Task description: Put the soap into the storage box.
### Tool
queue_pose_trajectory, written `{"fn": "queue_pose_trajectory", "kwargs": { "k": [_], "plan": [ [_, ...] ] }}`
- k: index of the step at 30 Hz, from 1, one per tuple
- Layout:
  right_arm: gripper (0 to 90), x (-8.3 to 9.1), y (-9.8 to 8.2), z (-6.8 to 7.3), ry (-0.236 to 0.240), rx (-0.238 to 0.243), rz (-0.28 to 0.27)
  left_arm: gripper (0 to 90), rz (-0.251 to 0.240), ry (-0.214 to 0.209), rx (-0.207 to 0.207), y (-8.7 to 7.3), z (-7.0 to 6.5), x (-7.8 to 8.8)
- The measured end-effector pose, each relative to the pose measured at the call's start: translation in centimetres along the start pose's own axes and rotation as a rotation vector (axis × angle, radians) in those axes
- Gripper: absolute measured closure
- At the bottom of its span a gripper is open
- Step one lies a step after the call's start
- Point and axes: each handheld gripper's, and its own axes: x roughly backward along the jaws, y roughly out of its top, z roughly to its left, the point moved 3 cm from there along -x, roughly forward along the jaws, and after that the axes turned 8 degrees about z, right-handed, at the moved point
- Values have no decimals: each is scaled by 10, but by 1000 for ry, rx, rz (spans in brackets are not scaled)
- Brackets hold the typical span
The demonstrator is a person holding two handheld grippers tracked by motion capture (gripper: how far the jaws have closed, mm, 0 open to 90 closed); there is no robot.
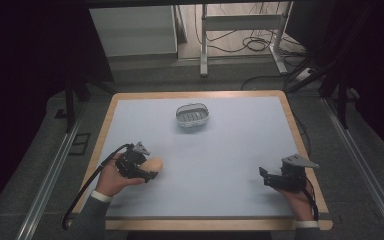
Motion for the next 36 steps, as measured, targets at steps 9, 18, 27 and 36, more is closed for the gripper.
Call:
{"fn": "queue_pose_trajectory", "kwargs": {
  "k": [9, 18, 27, 36],
  "plan": [
    [70, 0, 0, 0, -2, 1, 1, 322, -6, -5, -8, 12, 1, -1],
    [70, 0, 0, -1, -1, 1, 2, 322, -13, -4, -18, 24, 2, 0],
    [70, 0, 0, -1, -3, 2, 3, 322, -19, -2, -23, 34, 4, 1],
    [70, 0, 0, -2, -9, 0, 2, 323, -30, 11, -17, 41, 10, 6]
  ]
}}
